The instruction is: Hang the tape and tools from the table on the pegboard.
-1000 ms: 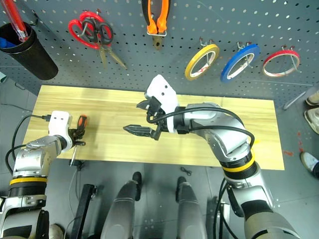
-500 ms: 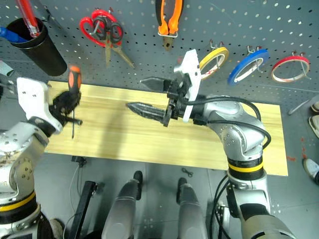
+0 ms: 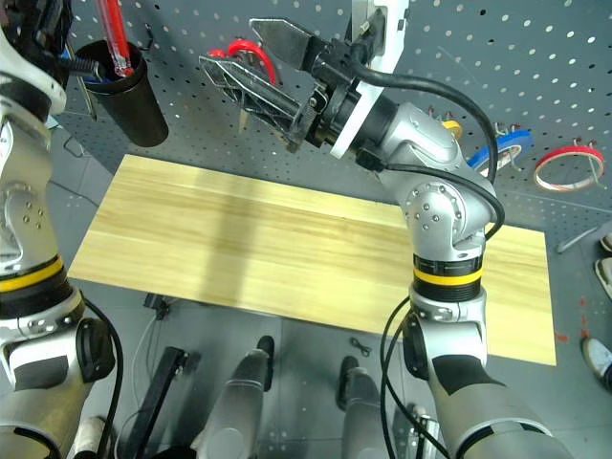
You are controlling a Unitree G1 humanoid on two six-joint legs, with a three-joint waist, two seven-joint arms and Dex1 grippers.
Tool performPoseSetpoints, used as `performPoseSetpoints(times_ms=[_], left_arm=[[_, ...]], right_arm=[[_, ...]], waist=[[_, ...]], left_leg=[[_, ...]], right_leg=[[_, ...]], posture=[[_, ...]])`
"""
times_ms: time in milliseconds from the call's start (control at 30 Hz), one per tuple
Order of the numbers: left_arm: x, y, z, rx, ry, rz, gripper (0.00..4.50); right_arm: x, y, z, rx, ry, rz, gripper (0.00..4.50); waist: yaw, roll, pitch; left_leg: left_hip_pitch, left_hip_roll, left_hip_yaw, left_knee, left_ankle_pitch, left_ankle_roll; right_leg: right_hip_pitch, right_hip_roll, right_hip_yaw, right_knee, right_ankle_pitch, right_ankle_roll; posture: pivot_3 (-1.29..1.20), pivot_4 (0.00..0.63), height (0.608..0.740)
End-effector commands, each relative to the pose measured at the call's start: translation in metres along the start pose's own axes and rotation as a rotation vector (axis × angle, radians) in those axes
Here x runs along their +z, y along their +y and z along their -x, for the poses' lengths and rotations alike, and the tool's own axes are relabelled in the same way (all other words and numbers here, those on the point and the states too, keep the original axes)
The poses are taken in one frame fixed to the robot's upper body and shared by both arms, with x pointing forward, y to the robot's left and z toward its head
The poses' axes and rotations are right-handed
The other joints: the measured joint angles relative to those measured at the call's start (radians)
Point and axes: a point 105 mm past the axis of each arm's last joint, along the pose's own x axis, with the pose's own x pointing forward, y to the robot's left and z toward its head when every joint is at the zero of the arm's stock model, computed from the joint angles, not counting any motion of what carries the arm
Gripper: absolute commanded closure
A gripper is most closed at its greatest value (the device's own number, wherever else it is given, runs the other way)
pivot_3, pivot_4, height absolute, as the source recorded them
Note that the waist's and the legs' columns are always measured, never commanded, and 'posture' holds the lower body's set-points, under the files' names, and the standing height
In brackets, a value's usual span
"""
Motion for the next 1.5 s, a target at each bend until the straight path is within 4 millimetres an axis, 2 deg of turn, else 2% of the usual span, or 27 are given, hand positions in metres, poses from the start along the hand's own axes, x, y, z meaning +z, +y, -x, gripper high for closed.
performPoseSetpoints(times_ms=[33,133,233,400,667,900,933,967,1133,1167,1500], left_arm=[[0.021,0.002,-0.016,0.039,-0.142,-0.011,4.01],[0.016,0.0,-0.025,0.037,-0.167,0.01,4.01],[0.02,-0.006,-0.036,0.033,-0.216,0.045,4.01],[0.017,-0.013,-0.049,0.035,-0.237,0.121,4.01],[-0.004,-0.023,-0.054,0.025,-0.22,0.148,4.01],[-0.017,-0.023,-0.052,0.033,-0.195,0.135,4.01],[-0.017,-0.023,-0.052,0.032,-0.195,0.136,2.98],[-0.017,-0.023,-0.051,0.032,-0.194,0.136,2.63],[-0.014,-0.01,-0.045,0.068,-0.192,0.118,0.26],[-0.014,-0.007,-0.044,0.076,-0.19,0.115,0.05],[-0.023,0.013,-0.018,0.094,-0.117,0.065,0.05]], right_arm=[[0.021,0.0,0.0,-0.01,-0.066,0.075,0.0],[0.021,-0.002,-0.001,-0.018,-0.065,0.089,0.0],[0.022,-0.003,0.0,-0.025,-0.048,0.106,0.0],[0.022,-0.004,0.002,-0.042,-0.028,0.124,0.0],[0.022,-0.006,0.005,-0.069,-0.008,0.147,0.0],[0.022,-0.009,0.007,-0.085,0.006,0.155,0.0],[0.022,-0.009,0.007,-0.086,0.007,0.155,0.0],[0.021,-0.01,0.008,-0.087,0.011,0.156,0.0],[0.017,-0.012,0.01,-0.094,0.025,0.155,0.0],[0.016,-0.013,0.01,-0.096,0.027,0.155,0.0],[0.007,-0.015,0.017,-0.106,0.061,0.154,0.0]], waist=[[0.001,-0.001,-0.006],[0.004,-0.001,-0.013],[0.01,-0.001,-0.024],[0.019,-0.001,-0.029],[-0.006,-0.001,-0.031],[-0.033,-0.001,-0.031],[-0.034,-0.001,-0.031],[-0.036,-0.001,-0.031],[-0.05,-0.001,-0.031],[-0.053,-0.001,-0.031],[-0.06,-0.001,-0.033]], left_leg=[[0.0,0.0,0.0,0.0,0.0,0.0],[0.001,0.0,0.0,0.0,0.001,-0.001],[0.001,0.0,0.0,0.0,0.002,0.0],[-0.001,0.006,0.0,0.001,0.007,0.003],[-0.001,0.007,0.0,0.001,0.011,0.005],[-0.001,0.007,0.0,0.002,0.011,0.006],[-0.001,0.007,0.0,0.002,0.012,0.006],[-0.001,0.007,0.0,0.002,0.012,0.006],[0.0,0.007,0.0,0.004,0.012,0.006],[0.0,0.007,0.0,0.004,0.012,0.006],[0.001,0.007,0.0,0.005,0.013,0.006]], right_leg=[[0.0,0.0,0.0,0.0,0.0,0.0],[0.001,0.0,0.0,0.001,0.001,0.0],[0.001,0.0,-0.001,0.003,0.001,0.0],[0.005,0.0,-0.013,0.001,0.006,-0.003],[0.005,0.0,-0.015,0.003,0.008,-0.005],[0.005,-0.001,-0.015,0.004,0.008,-0.005],[0.005,-0.001,-0.015,0.005,0.008,-0.005],[0.005,-0.001,-0.015,0.005,0.008,-0.005],[0.005,-0.001,-0.015,0.006,0.008,-0.005],[0.005,-0.001,-0.015,0.007,0.008,-0.005],[0.005,-0.001,-0.015,0.016,0.008,-0.005]], posture=[[0.25,0.242,0.74],[0.22,0.241,0.74],[0.22,0.241,0.74],[0.17,0.235,0.74],[0.15,0.237,0.74],[0.13,0.248,0.74],[0.13,0.248,0.74],[0.13,0.248,0.74],[0.14,0.249,0.74],[0.14,0.249,0.74],[0.17,0.25,0.74]])
